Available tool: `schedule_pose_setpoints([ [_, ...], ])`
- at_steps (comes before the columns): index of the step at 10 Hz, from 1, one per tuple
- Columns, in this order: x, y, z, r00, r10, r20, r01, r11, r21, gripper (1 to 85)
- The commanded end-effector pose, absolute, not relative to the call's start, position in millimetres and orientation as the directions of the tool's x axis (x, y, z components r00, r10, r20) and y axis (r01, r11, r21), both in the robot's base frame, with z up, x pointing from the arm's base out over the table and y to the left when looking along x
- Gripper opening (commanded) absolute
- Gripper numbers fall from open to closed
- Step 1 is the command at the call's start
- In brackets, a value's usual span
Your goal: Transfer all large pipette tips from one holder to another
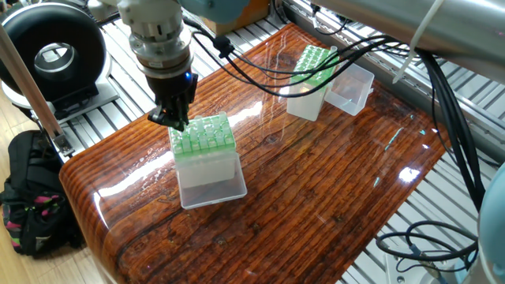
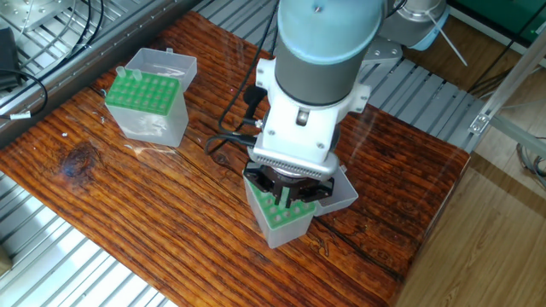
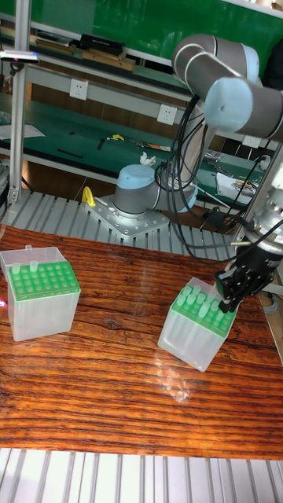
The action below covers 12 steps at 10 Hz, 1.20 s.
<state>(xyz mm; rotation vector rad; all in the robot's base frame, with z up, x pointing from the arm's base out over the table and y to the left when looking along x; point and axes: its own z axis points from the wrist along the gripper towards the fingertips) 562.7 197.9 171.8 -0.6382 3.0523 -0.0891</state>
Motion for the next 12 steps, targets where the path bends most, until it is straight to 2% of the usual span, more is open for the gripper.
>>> schedule_pose_setpoints([
  [1,566.7,209.9,204.7,-0.922,-0.388,-0.015,-0.386,0.921,-0.058,6.3],
  [9,563.8,204.7,260.1,-0.91,-0.414,-0.038,-0.414,0.91,0.005,6.3],
  [12,565.3,197.5,290.7,-0.907,-0.421,-0.024,-0.421,0.907,0.009,6.3],
])
